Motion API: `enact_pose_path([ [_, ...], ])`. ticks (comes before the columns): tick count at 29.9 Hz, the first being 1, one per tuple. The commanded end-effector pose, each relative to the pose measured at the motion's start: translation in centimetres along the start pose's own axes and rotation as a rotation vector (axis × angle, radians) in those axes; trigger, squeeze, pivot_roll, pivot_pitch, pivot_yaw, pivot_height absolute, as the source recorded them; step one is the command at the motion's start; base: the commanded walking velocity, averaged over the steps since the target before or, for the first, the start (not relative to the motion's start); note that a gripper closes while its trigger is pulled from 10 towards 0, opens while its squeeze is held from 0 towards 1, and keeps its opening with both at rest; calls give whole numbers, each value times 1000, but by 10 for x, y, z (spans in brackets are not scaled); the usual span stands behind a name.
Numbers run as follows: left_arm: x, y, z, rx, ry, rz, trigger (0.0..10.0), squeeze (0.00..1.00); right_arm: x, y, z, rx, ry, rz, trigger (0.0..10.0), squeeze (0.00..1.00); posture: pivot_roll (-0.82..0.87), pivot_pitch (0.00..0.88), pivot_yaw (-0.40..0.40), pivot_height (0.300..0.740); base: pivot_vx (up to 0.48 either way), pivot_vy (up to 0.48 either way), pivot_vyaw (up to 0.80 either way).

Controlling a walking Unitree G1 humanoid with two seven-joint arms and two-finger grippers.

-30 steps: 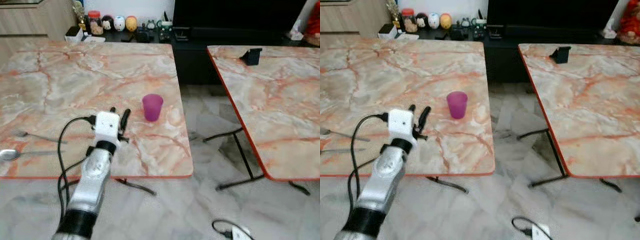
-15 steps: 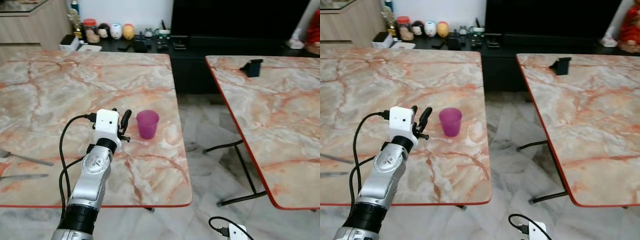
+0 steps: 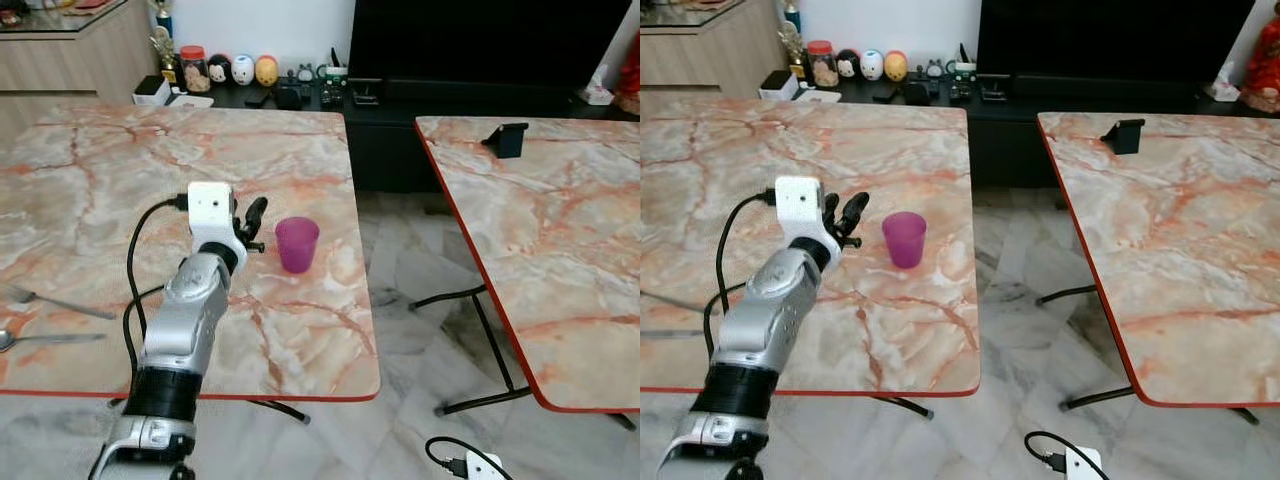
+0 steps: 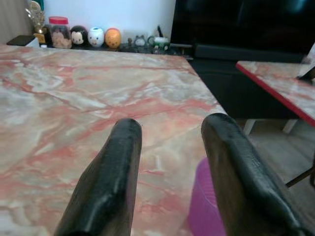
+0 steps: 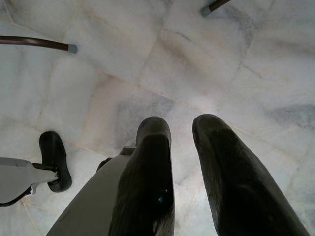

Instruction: Setting the table

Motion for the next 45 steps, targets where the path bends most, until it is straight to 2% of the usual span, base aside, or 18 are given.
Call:
enact_pose_path([
  [1,-5,-4,-3,5,11,47,10000,1000,0,-2,-1,-9,-1,11,10000,0,151,0,-58,727,0,0,0],
  [7,-17,-4,-17,35,-2,148,10000,1000,0,-1,0,-3,0,9,10000,0,138,0,-47,727,0,0,0],
  [11,-20,-11,-17,21,27,203,10000,1000,0,0,1,0,1,8,10000,0,132,0,-39,727,0,0,0],
  [15,-21,-18,-15,65,63,251,10000,1000,0,0,2,10,5,8,10000,0,128,0,-36,727,0,0,0],
  [16,-21,-18,-14,69,75,263,10000,902,0,0,2,12,5,8,10000,0,128,0,-36,727,0,0,0],
  [17,-21,-19,-14,70,84,270,10000,902,0,0,2,14,5,8,10000,0,128,0,-36,727,0,0,0],
  [18,-21,-19,-13,65,86,274,10000,0,0,0,2,14,5,8,10000,0,130,0,-36,727,0,0,0],
  [33,-22,-31,-16,73,82,302,10000,0,0,0,2,14,5,8,10000,0,123,0,-33,727,0,0,0],
  [40,-25,-28,-19,22,72,303,10000,0,0,0,2,12,4,8,10000,0,123,0,-29,727,0,0,0],
  [45,-27,-32,-21,29,77,313,10000,0,0,0,2,11,5,7,10000,0,117,0,-25,727,0,0,0],
])
Point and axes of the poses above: a point about 5 cm out from each wrist's last joint towards the gripper, its own x axis pointing back from the gripper into the wrist, its own y axis along the axis of the wrist's last joint, z = x × y, the point moved 1 cm from there along -x, pointing out of the wrist towards the gripper, and after that the axes turned 15 degrees about x, right-handed, at the moved point
